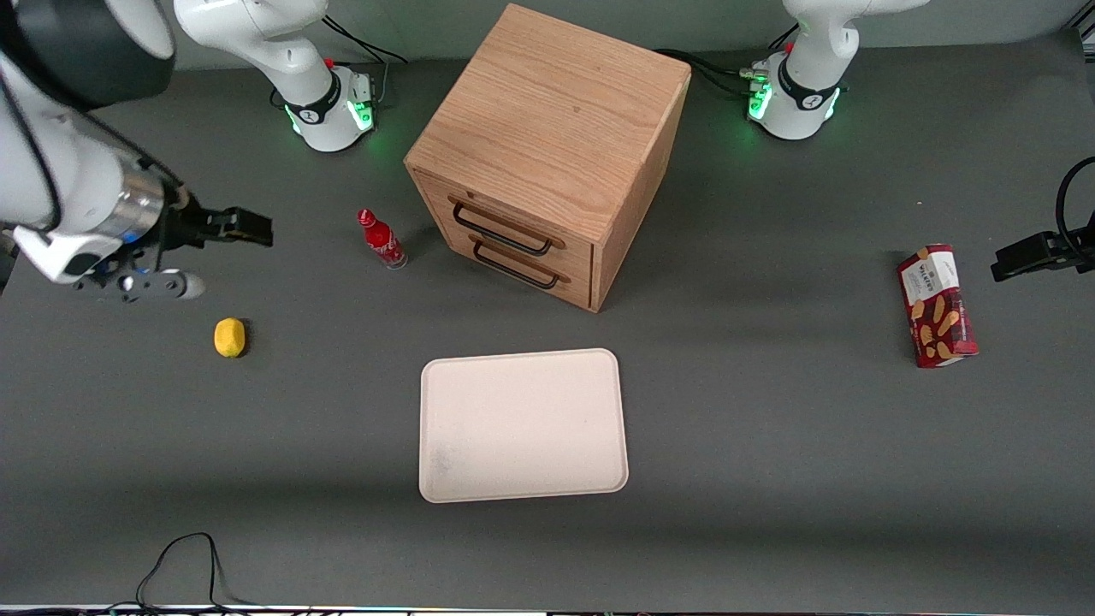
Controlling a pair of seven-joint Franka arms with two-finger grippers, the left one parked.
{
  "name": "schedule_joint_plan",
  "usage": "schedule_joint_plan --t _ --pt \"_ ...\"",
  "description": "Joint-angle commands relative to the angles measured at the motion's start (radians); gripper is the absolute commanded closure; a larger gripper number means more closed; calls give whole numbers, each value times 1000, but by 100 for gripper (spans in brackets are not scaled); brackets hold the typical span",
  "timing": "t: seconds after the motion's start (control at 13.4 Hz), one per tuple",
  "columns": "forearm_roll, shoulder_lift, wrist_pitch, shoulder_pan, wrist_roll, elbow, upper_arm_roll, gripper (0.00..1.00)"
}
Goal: Place coke bottle on tray
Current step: 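Move the open right gripper over the red Coca-Cola bottle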
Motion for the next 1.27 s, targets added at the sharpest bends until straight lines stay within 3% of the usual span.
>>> schedule_joint_plan --t 0.0,0.22,0.45,0.75,1.2 --pt "-17 -82 -77 66 83 -7 -7 0" --pt "-12 -139 -117 141 164 -42 -7 0" --pt "-12 -148 -50 158 170 -138 -7 0" --pt "-12 -254 178 162 166 -412 -8 0" --pt "-12 -317 426 183 153 -693 -10 0"
